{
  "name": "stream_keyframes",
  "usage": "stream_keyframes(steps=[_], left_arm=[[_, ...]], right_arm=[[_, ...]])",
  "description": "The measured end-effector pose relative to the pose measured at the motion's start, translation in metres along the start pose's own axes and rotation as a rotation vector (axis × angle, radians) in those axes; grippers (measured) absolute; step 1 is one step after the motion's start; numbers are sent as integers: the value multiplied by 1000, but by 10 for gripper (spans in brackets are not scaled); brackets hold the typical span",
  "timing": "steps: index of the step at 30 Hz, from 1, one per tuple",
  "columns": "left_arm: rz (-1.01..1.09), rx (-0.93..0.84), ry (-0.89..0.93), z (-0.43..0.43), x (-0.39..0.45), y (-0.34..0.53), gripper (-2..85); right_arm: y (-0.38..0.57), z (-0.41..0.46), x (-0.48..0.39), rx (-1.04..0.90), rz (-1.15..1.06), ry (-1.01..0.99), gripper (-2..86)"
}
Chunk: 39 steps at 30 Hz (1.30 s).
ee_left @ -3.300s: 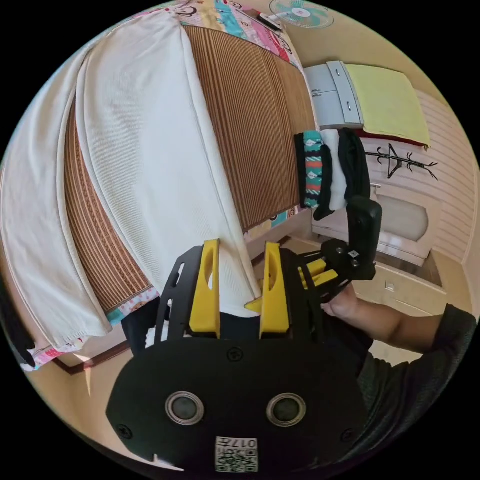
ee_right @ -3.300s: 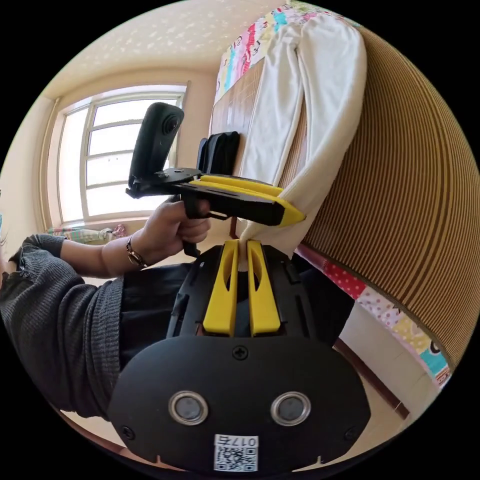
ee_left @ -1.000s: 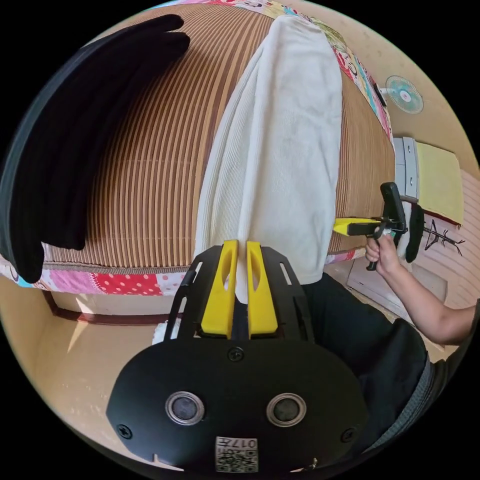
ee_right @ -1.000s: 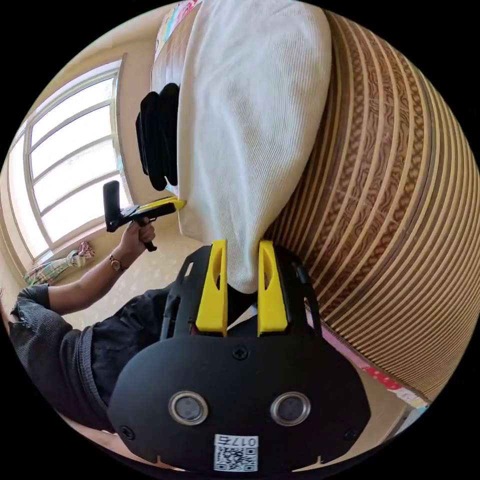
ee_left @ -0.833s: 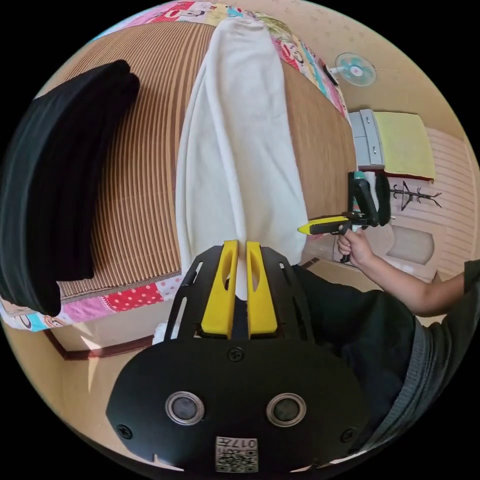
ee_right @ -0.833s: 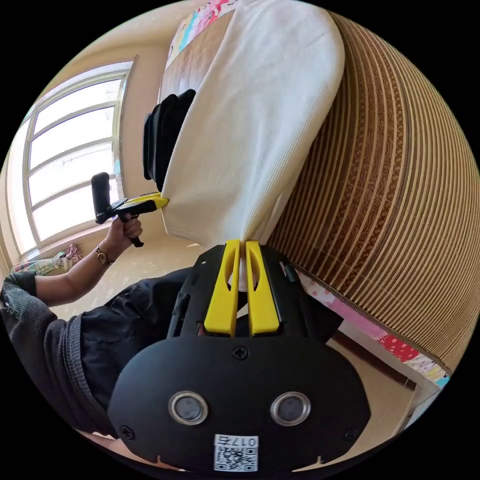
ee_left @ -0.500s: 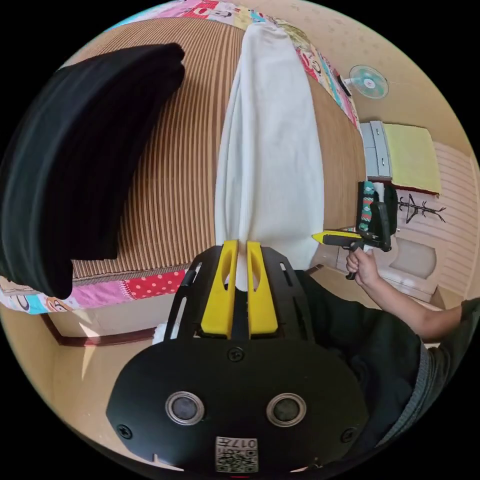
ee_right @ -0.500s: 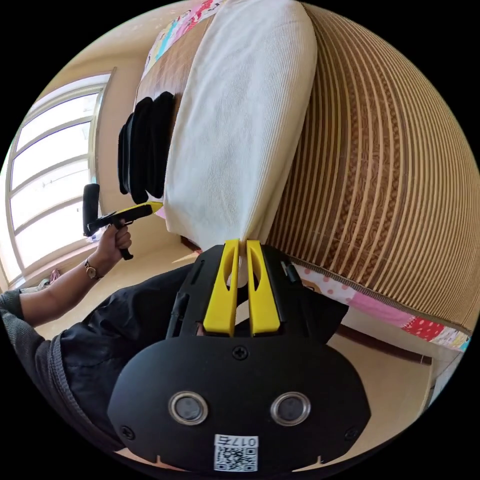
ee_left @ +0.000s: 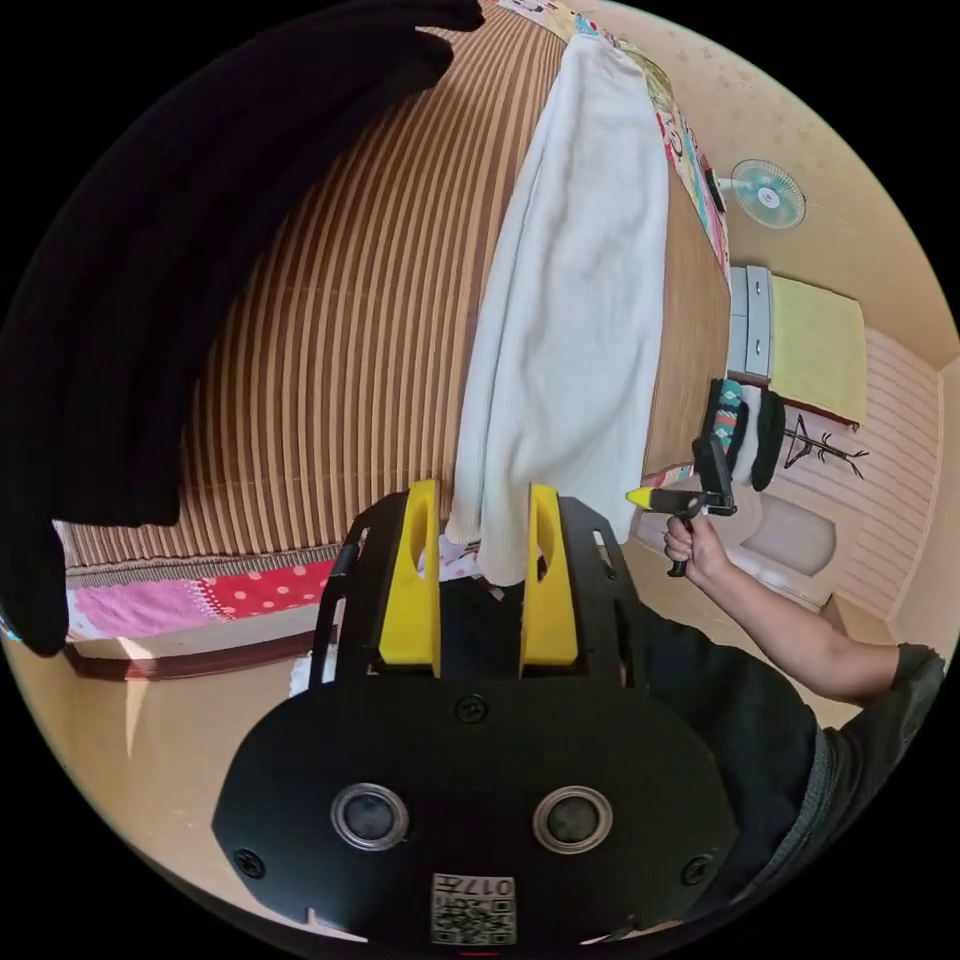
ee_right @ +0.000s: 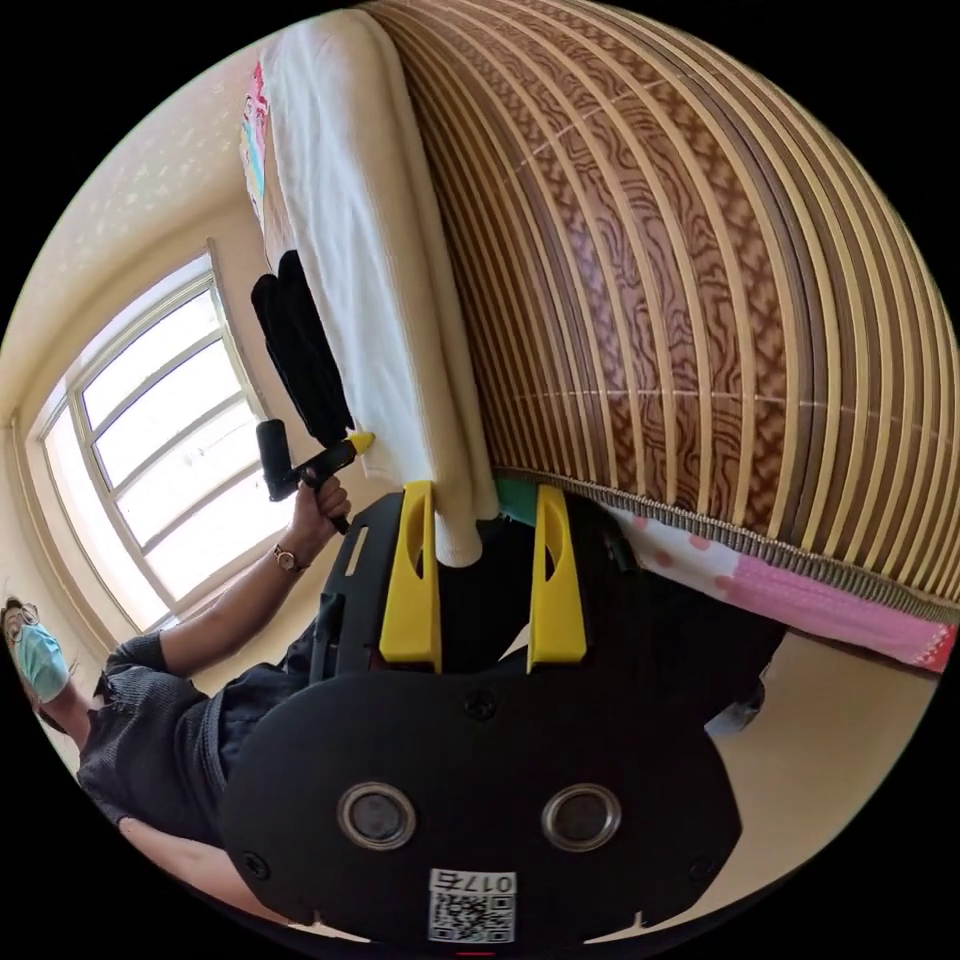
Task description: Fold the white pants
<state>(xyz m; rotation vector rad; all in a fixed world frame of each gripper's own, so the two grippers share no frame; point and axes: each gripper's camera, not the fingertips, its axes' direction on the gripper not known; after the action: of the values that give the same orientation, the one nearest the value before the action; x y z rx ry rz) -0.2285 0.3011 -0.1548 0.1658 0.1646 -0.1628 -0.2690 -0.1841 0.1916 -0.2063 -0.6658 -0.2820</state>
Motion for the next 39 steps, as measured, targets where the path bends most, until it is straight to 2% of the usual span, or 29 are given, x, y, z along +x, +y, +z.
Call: stream_keyframes(steps=[2,5,9,12,16,19,22,24,27,30,34,39], left_arm=[[34,-14,-51,-11,9,3,93],[117,-80,51,-27,23,7,54],[130,-56,54,-59,35,19,51],[110,-47,158,-85,36,27,49],[148,-111,387,-134,52,45,49],[197,-265,558,-164,83,67,48],[211,-425,716,-193,123,85,48],[201,-460,777,-207,139,89,49],[57,-423,899,-209,137,73,50],[-168,-393,1009,-197,122,44,50],[-208,-279,1087,-219,136,-20,49],[-210,-133,1083,-259,156,-107,49]], right_arm=[[0,-3,1,-27,-41,-44,120],[3,-8,0,4,-52,-38,119],[3,-14,17,69,77,-41,105],[8,-29,17,13,31,-190,58],[47,-71,-6,-55,-104,-201,37],[97,-101,-30,-90,-147,-342,29],[141,-107,-33,-137,8,-541,25],[159,-103,-13,-122,180,-734,23],[147,-100,15,-56,301,-912,19],[106,-116,16,16,303,-906,16],[41,-154,-20,98,217,-806,17],[-49,-200,-89,178,132,-604,30]])
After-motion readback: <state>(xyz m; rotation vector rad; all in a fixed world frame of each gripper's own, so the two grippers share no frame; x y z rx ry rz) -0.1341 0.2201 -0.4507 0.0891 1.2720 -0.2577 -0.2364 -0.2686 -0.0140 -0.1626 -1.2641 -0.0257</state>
